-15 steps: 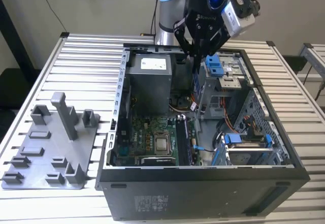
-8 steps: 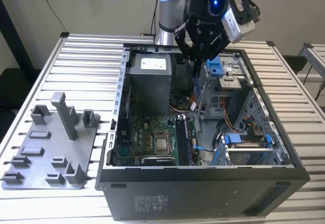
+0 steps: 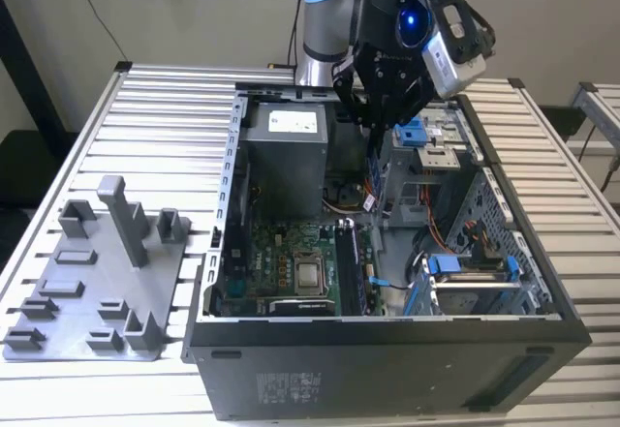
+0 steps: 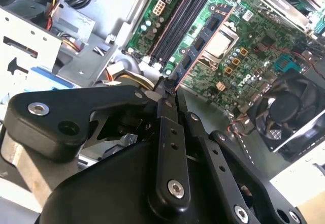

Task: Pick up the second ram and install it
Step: 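Insert the second ram into the second slot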

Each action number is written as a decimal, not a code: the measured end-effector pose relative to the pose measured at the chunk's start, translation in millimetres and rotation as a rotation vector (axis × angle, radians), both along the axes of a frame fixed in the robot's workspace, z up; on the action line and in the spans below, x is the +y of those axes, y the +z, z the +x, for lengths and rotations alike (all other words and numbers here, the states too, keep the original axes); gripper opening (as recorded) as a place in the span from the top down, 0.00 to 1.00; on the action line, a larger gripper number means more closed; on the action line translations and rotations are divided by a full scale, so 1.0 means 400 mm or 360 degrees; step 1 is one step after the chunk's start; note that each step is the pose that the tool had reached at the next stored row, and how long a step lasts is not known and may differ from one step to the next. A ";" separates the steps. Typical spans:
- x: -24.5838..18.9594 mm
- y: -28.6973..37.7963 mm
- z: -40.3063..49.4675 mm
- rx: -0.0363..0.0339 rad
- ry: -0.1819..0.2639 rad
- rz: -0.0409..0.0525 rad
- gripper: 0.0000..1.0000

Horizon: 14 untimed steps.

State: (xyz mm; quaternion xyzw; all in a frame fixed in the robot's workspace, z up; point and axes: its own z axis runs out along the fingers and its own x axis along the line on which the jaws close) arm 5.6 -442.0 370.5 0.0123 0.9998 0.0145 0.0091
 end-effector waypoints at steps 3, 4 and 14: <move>-0.004 -0.008 0.000 0.0000 0.0000 0.0000 0.86; -0.006 -0.010 0.000 0.0000 0.0000 0.0000 0.86; -0.009 -0.019 0.000 0.0000 0.0000 0.0000 0.86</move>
